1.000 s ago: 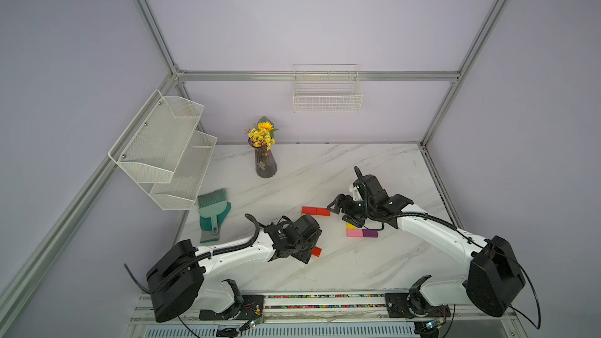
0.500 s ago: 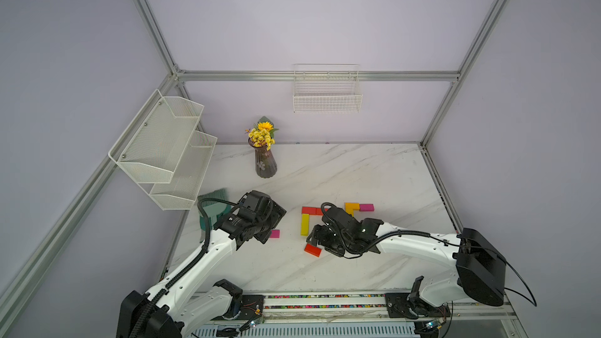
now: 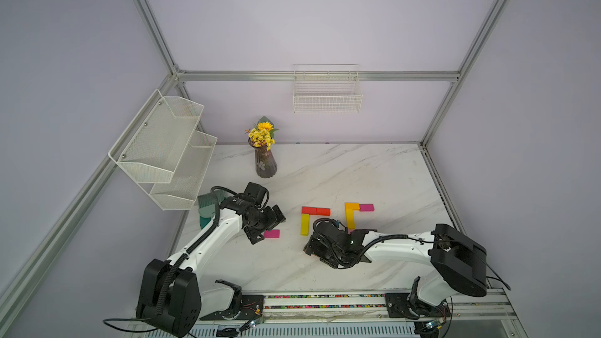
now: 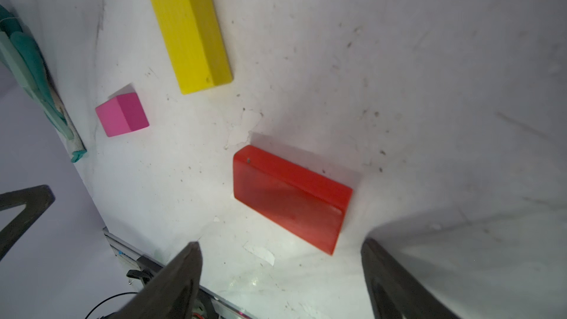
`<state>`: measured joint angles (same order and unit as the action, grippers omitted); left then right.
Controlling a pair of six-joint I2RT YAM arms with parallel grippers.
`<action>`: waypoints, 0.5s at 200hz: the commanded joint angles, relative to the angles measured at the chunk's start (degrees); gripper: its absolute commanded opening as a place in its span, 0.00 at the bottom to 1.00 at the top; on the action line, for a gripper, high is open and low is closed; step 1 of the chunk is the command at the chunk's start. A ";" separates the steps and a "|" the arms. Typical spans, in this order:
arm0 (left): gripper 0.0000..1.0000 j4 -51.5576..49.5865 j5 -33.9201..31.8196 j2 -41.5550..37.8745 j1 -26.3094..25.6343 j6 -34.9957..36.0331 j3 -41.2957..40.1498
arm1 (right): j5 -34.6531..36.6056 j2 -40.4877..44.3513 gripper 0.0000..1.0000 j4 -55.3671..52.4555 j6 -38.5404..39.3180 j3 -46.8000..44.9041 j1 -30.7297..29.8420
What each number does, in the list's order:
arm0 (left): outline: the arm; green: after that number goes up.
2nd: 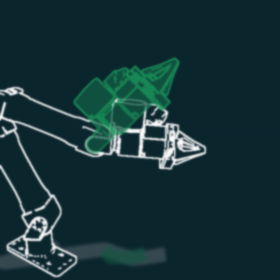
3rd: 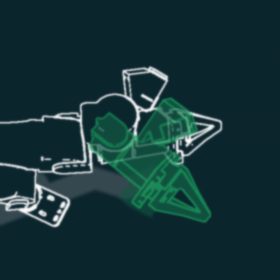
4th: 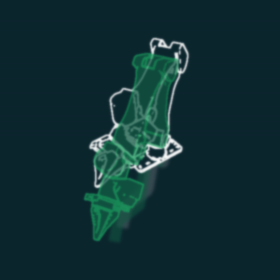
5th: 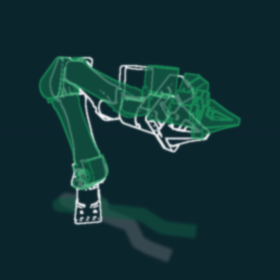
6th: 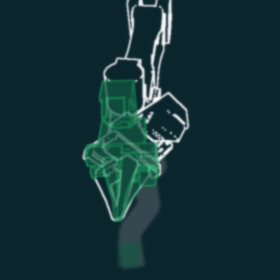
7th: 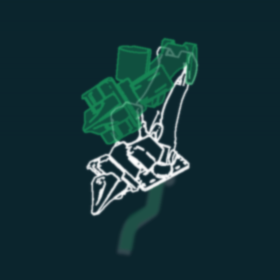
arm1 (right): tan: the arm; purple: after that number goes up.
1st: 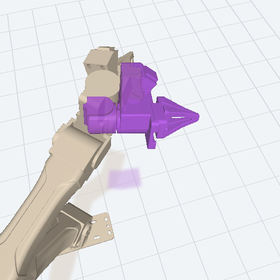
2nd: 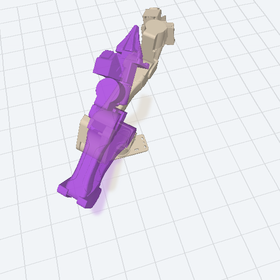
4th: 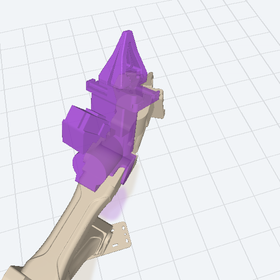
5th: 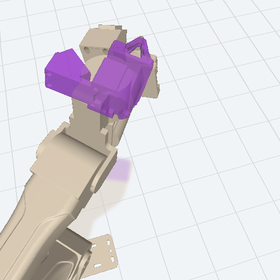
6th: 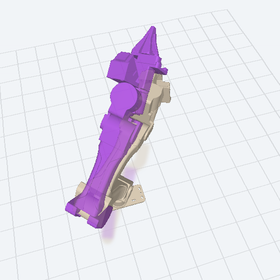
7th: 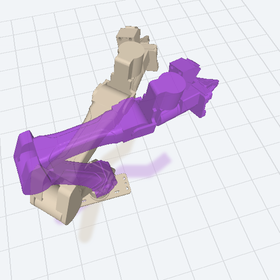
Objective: Assemble the letter c with building blocks
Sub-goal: Assemble the building block at the center of the board.
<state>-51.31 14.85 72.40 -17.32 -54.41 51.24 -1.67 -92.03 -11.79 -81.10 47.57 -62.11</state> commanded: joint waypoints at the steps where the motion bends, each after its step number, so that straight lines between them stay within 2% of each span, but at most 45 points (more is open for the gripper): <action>1: 1.00 -0.73 2.20 -1.22 0.62 2.65 0.94 | 1.75 -1.99 0.84 2.38 -3.10 1.42 -0.47; 100: 1.00 1.08 4.56 -2.54 0.80 1.15 -2.07 | 2.72 -4.48 0.84 3.02 -3.59 3.32 -0.38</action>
<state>-51.37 17.85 71.24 -16.88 -53.49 49.25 -0.67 -95.55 -8.40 -82.46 50.26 -62.15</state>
